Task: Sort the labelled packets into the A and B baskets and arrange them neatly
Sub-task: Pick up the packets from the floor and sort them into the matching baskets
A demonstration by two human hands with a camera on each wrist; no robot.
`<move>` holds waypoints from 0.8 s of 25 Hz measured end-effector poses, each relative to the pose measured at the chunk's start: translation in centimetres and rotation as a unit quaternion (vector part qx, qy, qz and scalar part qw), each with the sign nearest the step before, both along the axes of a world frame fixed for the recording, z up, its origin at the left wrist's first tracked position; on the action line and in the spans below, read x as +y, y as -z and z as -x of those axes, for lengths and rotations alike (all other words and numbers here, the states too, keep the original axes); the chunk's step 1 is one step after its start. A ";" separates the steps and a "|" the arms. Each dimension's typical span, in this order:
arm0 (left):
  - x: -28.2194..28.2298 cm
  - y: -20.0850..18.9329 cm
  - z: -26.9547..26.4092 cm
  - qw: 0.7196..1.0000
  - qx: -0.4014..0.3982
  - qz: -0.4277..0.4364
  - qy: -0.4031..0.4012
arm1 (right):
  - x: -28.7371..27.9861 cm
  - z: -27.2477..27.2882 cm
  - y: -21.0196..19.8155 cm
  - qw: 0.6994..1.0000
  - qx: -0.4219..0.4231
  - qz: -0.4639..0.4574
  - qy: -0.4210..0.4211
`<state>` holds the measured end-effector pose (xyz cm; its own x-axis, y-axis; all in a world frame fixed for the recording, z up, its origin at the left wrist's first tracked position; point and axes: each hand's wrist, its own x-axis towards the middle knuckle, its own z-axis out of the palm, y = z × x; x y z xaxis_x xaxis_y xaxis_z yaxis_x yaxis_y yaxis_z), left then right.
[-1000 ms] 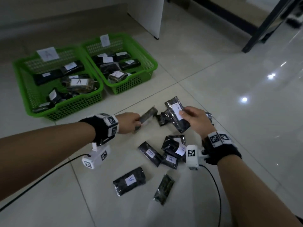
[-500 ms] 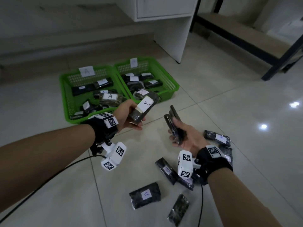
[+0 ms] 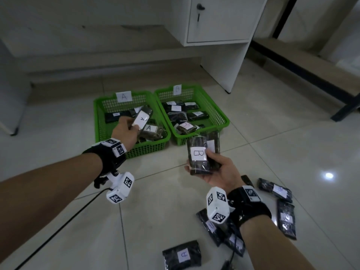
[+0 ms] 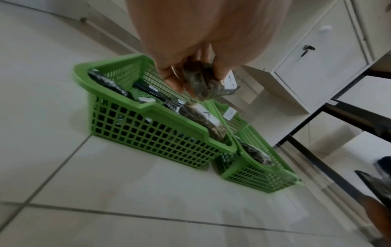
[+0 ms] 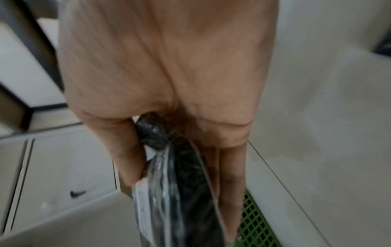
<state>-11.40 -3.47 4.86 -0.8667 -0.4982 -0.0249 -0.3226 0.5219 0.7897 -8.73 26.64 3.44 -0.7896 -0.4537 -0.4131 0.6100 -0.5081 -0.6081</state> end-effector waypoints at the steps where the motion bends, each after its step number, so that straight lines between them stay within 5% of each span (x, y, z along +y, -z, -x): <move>1: -0.6 0.3 0.1 1.000 -0.004 0.002 -0.003 | -0.5 0.3 0.0 0.998 0.015 -0.055 0.003; 8: -4.0 3.4 0.9 0.986 -0.141 0.093 0.015 | -5.9 4.7 0.4 0.955 0.112 -0.267 0.071; 15: -4.9 4.9 2.5 0.992 -0.095 0.082 0.015 | -6.2 15.8 -0.6 0.824 0.204 -0.474 0.235; 20: -3.7 4.4 3.8 0.967 -0.162 0.197 -0.023 | -6.3 19.9 0.5 0.734 0.269 -0.608 0.138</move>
